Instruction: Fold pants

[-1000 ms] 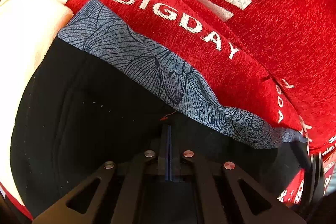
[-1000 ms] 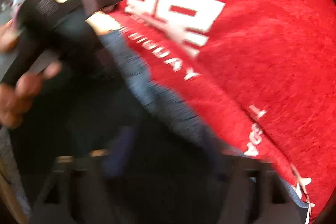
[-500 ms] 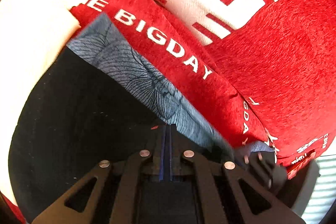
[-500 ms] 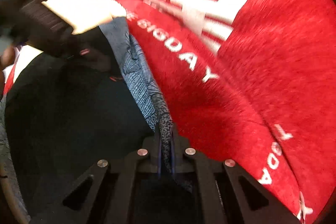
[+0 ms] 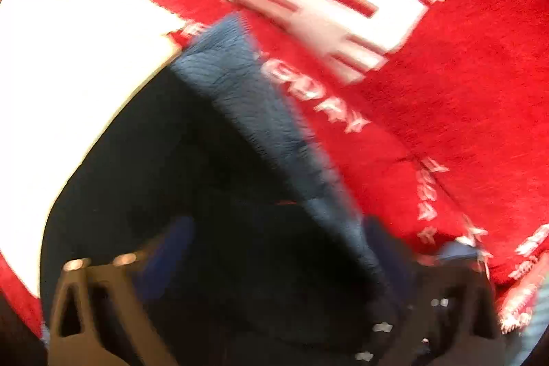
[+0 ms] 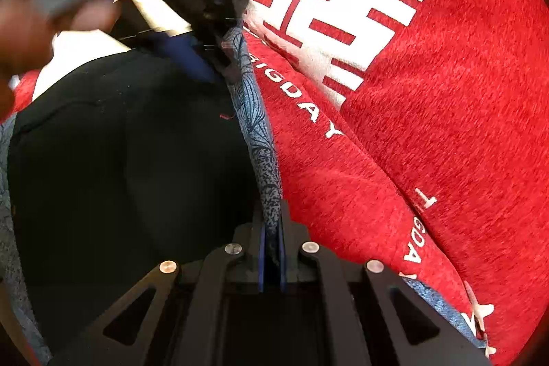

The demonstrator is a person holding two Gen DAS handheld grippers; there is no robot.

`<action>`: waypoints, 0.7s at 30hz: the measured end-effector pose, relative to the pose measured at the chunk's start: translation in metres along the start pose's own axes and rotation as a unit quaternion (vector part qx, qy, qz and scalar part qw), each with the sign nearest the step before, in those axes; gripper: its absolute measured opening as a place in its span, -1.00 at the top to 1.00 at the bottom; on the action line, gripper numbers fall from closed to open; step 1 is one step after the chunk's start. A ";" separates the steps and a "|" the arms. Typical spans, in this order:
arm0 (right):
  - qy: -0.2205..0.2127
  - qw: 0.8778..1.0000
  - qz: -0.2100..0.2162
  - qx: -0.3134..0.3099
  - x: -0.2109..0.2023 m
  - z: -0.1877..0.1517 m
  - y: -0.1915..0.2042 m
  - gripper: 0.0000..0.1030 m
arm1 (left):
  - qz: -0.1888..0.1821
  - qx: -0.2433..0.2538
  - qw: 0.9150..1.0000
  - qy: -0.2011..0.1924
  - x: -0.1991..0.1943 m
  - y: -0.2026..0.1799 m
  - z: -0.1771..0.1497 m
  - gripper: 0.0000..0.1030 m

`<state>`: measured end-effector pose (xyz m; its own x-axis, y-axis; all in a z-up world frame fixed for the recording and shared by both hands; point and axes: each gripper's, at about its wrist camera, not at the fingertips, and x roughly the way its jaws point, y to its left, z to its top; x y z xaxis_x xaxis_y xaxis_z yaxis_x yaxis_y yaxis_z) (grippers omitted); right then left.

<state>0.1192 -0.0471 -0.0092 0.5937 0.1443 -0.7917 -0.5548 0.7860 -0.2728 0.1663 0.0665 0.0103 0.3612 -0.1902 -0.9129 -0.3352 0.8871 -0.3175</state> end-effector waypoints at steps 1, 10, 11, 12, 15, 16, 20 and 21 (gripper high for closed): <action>0.000 1.000 0.001 0.003 0.002 0.002 -0.002 0.88 | 0.003 -0.004 1.000 -0.002 0.006 0.005 0.002 -0.89; -0.007 1.000 -0.006 0.009 -0.003 -0.001 0.000 0.88 | 0.017 -0.063 0.998 0.026 0.038 0.002 0.047 -0.89; -0.008 1.000 -0.007 0.008 -0.004 -0.002 0.001 0.88 | 0.025 -0.065 0.997 0.033 0.043 -0.006 0.053 -0.89; -0.009 1.000 -0.008 0.007 -0.006 -0.004 0.003 0.88 | 0.029 -0.064 0.997 0.043 0.049 -0.011 0.059 -0.89; -0.012 1.000 -0.015 0.006 -0.009 -0.008 0.009 0.88 | 0.052 -0.036 0.996 0.065 0.063 -0.020 0.064 -0.60; -0.012 1.000 -0.016 0.006 -0.010 -0.009 0.011 0.88 | 0.061 -0.034 0.995 0.072 0.067 -0.019 0.062 0.20; -0.013 1.000 -0.018 0.014 -0.013 -0.012 0.010 0.88 | 0.001 -0.047 0.996 0.080 0.068 -0.008 0.048 0.76; -0.014 1.000 -0.020 0.014 -0.015 -0.013 0.011 0.88 | -0.010 -0.044 0.996 0.072 0.063 -0.007 0.045 0.76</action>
<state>0.0967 -0.0485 -0.0068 0.6315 0.1286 -0.7646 -0.5132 0.8086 -0.2879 0.2310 0.0670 -0.0334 0.2422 -0.2706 -0.9317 -0.4074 0.8432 -0.3508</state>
